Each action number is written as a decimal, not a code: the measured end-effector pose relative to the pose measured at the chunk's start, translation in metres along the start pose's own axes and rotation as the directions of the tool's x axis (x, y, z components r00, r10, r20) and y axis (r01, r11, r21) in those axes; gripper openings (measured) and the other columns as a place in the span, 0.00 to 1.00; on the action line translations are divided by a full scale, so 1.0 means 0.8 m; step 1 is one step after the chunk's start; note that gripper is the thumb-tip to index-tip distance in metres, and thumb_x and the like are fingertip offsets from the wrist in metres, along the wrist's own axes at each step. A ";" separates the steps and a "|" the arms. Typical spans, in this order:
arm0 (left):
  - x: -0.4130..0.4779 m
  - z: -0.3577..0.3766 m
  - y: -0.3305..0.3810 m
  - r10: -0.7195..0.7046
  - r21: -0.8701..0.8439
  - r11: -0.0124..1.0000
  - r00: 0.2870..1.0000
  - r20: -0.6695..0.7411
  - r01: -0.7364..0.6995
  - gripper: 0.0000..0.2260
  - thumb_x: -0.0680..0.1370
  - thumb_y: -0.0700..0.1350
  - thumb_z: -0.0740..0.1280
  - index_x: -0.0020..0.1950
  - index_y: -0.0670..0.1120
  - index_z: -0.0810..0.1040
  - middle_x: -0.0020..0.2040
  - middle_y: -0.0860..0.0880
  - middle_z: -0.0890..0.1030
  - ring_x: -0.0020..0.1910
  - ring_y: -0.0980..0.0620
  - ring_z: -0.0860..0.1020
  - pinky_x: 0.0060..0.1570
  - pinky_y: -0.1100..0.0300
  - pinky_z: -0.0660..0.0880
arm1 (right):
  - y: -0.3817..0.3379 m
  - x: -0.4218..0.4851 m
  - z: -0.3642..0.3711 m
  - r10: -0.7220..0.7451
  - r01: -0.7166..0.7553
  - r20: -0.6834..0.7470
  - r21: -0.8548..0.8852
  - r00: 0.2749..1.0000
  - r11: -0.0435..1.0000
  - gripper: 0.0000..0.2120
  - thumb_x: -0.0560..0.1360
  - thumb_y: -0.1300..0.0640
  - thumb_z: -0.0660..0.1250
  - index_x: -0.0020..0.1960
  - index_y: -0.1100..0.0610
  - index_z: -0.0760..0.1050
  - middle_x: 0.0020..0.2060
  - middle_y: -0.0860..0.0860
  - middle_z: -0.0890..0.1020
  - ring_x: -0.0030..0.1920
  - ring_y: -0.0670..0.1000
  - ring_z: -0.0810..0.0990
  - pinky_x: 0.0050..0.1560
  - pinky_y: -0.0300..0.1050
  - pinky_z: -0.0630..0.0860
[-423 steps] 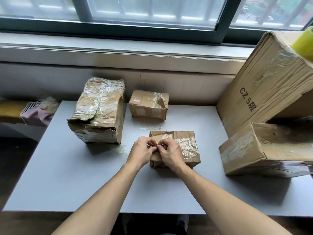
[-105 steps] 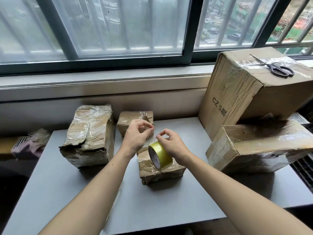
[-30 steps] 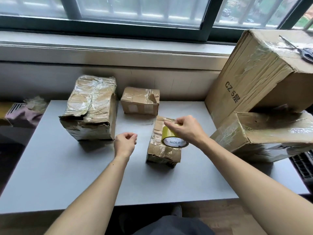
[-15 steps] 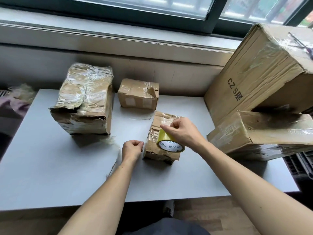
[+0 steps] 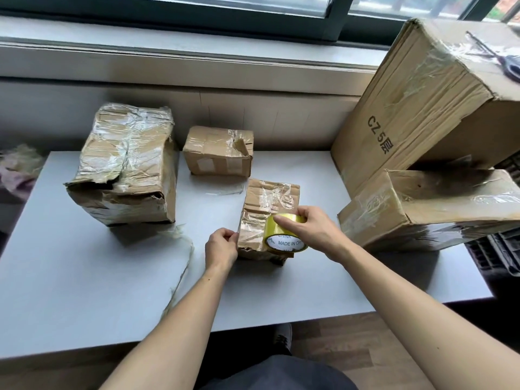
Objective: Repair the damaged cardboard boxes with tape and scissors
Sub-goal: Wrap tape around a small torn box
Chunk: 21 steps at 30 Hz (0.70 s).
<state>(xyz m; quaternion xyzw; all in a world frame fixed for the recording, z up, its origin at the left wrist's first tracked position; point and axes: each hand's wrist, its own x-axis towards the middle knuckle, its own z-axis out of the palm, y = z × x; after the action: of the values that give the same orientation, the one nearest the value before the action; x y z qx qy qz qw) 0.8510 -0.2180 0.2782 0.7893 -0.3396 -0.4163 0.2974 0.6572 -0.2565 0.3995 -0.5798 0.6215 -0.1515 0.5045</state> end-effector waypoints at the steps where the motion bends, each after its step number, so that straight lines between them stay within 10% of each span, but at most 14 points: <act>1: -0.002 -0.001 0.002 0.013 0.012 1.000 1.000 -0.002 -0.013 0.07 0.80 0.43 0.67 0.50 0.41 0.81 0.48 0.44 0.84 0.47 0.46 0.78 0.45 0.62 0.68 | 0.003 0.001 0.000 0.003 -0.003 0.005 0.042 1.000 0.999 0.24 0.70 0.38 0.74 0.54 0.56 0.81 0.47 0.51 0.87 0.50 0.54 0.85 0.48 0.54 0.82; 7: -0.005 -0.002 0.005 0.068 0.109 0.992 0.997 -0.029 -0.064 0.09 0.80 0.45 0.66 0.55 0.39 0.79 0.54 0.40 0.80 0.51 0.40 0.78 0.47 0.59 0.68 | 0.010 -0.004 0.007 0.036 -0.036 0.004 0.275 0.999 0.961 0.17 0.74 0.42 0.73 0.52 0.55 0.79 0.43 0.48 0.85 0.40 0.45 0.83 0.36 0.35 0.74; 12: -0.005 -0.013 0.001 -0.067 0.215 0.975 0.997 0.044 0.056 0.23 0.76 0.53 0.71 0.63 0.41 0.69 0.63 0.39 0.70 0.56 0.39 0.75 0.55 0.56 0.69 | 0.021 -0.003 0.009 0.072 -0.067 0.002 0.394 0.997 0.917 0.19 0.73 0.41 0.73 0.53 0.55 0.77 0.42 0.47 0.85 0.41 0.46 0.84 0.42 0.41 0.77; 21: -0.015 -0.046 0.054 0.186 -0.002 0.982 0.972 0.142 -0.188 0.14 0.83 0.53 0.58 0.64 0.49 0.74 0.58 0.49 0.79 0.55 0.50 0.77 0.56 0.56 0.72 | 0.016 0.009 0.030 0.133 -0.109 -0.014 0.493 0.991 0.863 0.20 0.73 0.40 0.73 0.46 0.57 0.75 0.39 0.51 0.83 0.37 0.49 0.83 0.40 0.46 0.81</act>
<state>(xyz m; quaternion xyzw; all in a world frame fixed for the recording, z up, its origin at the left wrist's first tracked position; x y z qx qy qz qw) 0.8649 -0.2276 0.3338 0.7240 -0.4349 -0.4393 0.3061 0.6708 -0.2495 0.3756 -0.3887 0.6095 -0.2865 0.6288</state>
